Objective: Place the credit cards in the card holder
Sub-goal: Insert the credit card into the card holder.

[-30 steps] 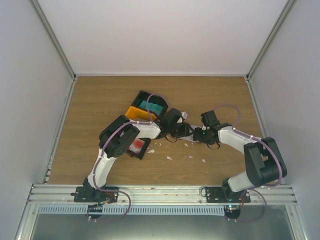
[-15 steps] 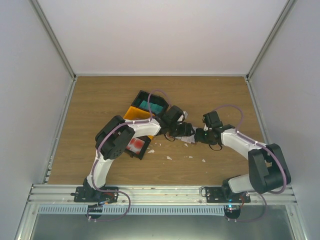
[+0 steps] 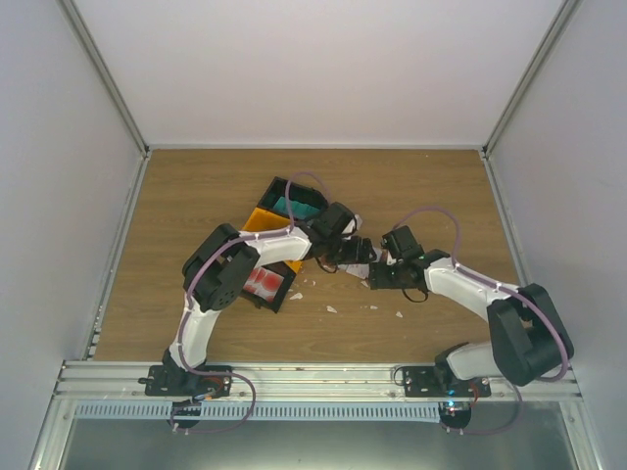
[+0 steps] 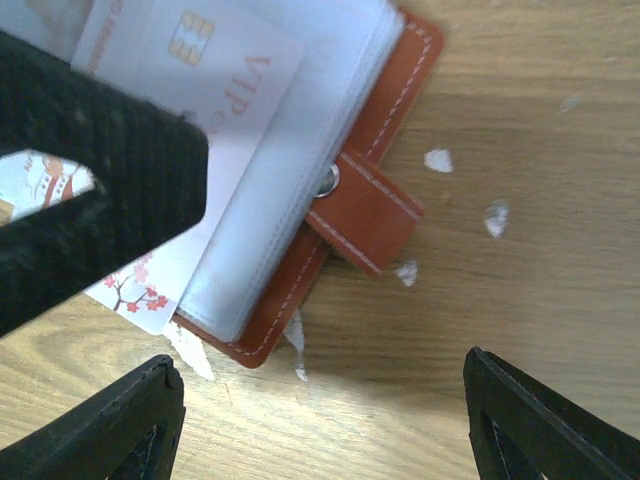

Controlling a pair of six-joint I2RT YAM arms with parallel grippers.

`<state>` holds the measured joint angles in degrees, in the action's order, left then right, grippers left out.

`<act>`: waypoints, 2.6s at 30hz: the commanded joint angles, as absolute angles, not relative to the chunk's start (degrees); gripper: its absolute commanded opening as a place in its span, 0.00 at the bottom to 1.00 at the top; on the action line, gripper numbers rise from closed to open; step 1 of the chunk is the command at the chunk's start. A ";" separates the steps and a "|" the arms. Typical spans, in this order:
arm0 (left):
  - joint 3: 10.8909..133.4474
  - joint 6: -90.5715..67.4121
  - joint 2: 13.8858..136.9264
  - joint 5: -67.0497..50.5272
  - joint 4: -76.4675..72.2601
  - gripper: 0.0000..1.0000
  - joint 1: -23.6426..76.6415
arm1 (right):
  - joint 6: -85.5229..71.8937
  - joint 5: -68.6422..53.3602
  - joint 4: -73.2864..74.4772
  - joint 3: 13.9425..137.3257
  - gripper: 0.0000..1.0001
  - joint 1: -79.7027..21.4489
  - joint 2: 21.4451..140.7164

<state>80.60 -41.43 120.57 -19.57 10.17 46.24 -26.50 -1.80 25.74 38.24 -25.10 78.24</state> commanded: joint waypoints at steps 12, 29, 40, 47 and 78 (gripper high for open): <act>77.15 -41.43 114.53 -25.70 11.51 0.84 42.89 | -27.76 0.29 21.08 37.77 0.77 -28.49 78.86; 77.69 -39.24 114.85 -19.22 16.77 0.68 42.89 | -25.75 2.71 20.11 38.08 0.77 -32.42 81.87; 79.01 -39.21 117.74 -19.30 18.10 0.39 42.80 | -25.90 6.99 20.25 39.36 0.78 -35.57 86.20; 79.37 -38.84 118.11 -18.99 17.69 0.45 42.80 | -28.68 9.62 19.42 39.46 0.77 -35.59 87.41; 83.35 -34.46 124.58 -30.87 8.34 0.36 42.98 | -35.42 10.84 19.50 40.16 0.57 -35.02 86.41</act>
<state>82.30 -36.23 123.28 -27.81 12.12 42.96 -34.13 10.28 19.11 39.59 -35.09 86.28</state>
